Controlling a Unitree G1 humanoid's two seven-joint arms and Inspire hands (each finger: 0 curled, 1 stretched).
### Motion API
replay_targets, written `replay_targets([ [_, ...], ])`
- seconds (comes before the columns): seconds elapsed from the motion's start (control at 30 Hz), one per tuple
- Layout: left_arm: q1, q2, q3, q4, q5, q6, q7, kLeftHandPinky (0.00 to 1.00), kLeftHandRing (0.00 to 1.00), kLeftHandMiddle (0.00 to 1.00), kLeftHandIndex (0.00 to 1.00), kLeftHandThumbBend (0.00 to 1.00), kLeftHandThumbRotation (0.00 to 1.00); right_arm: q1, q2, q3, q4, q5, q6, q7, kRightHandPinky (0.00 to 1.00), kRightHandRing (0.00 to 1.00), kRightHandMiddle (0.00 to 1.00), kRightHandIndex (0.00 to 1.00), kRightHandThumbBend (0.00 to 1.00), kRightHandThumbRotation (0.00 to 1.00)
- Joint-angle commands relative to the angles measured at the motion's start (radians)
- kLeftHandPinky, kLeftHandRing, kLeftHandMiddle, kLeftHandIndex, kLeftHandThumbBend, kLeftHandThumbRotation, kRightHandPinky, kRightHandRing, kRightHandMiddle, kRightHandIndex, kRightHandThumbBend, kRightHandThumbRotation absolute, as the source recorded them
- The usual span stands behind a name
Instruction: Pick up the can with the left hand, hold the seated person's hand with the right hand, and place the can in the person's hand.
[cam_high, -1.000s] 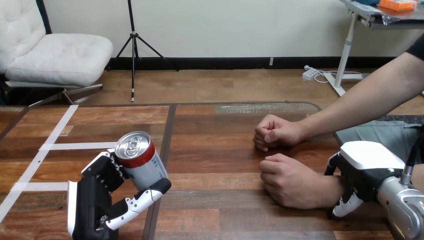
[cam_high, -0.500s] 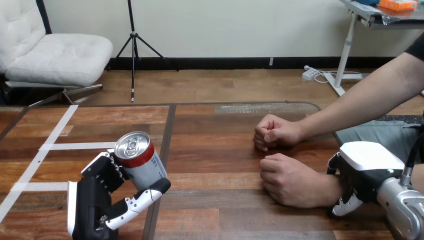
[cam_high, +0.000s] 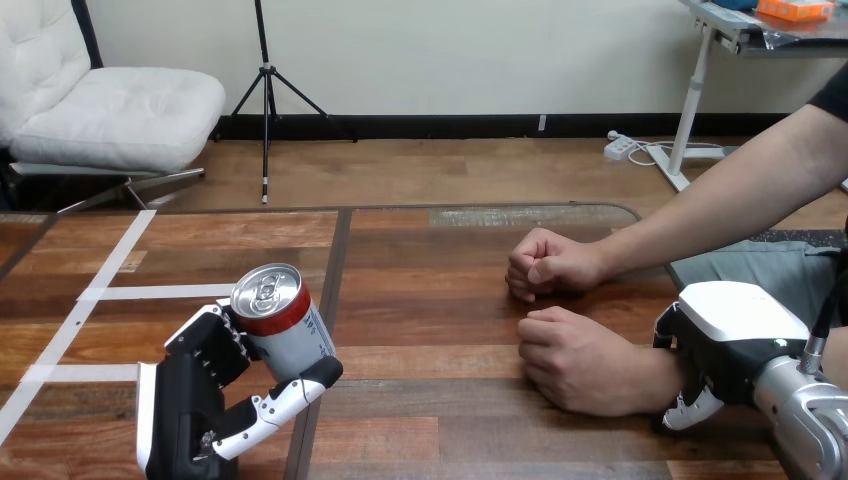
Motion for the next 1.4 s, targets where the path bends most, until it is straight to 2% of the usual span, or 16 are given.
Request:
replay_targets([
  [0.0,-0.035,0.006,0.002,-0.074,0.001,-0.007,0.000,0.42,0.43,0.48,0.51,0.73,0.00,0.030,-0.007,0.025,0.045,0.022,-0.020,-0.008,0.36,0.45,0.51,0.49,0.77,0.00],
  [0.27,-0.039,0.008,0.005,-0.068,0.003,-0.010,0.001,0.42,0.43,0.48,0.51,0.73,0.00,0.028,-0.018,0.020,0.014,0.012,-0.006,0.000,0.39,0.48,0.53,0.49,0.73,0.00],
  [0.47,-0.044,0.011,0.007,-0.064,0.017,-0.015,0.008,0.42,0.43,0.48,0.51,0.73,0.00,0.031,-0.035,0.010,-0.029,0.007,-0.003,0.010,0.36,0.44,0.51,0.50,0.69,0.00],
  [0.7,-0.046,0.009,0.002,-0.063,0.008,-0.009,0.002,0.42,0.43,0.48,0.51,0.73,0.00,0.037,-0.042,-0.016,-0.100,0.015,0.018,0.033,0.33,0.42,0.50,0.50,0.74,0.00],
  [0.97,-0.051,0.008,0.001,-0.057,0.024,-0.011,0.009,0.42,0.43,0.48,0.51,0.73,0.00,0.043,-0.050,-0.042,-0.179,0.010,0.047,0.066,0.34,0.44,0.50,0.50,0.77,0.00],
  [1.17,-0.054,0.004,0.000,-0.055,0.031,-0.005,0.015,0.42,0.43,0.48,0.51,0.73,0.00,0.049,-0.057,-0.072,-0.235,0.029,0.038,0.070,0.34,0.43,0.50,0.50,0.80,0.00],
  [1.37,-0.059,0.002,-0.003,-0.047,0.036,-0.006,0.017,0.42,0.43,0.48,0.51,0.73,0.00,0.049,-0.066,-0.094,-0.293,0.019,0.047,0.093,0.31,0.40,0.47,0.51,0.81,0.00],
])
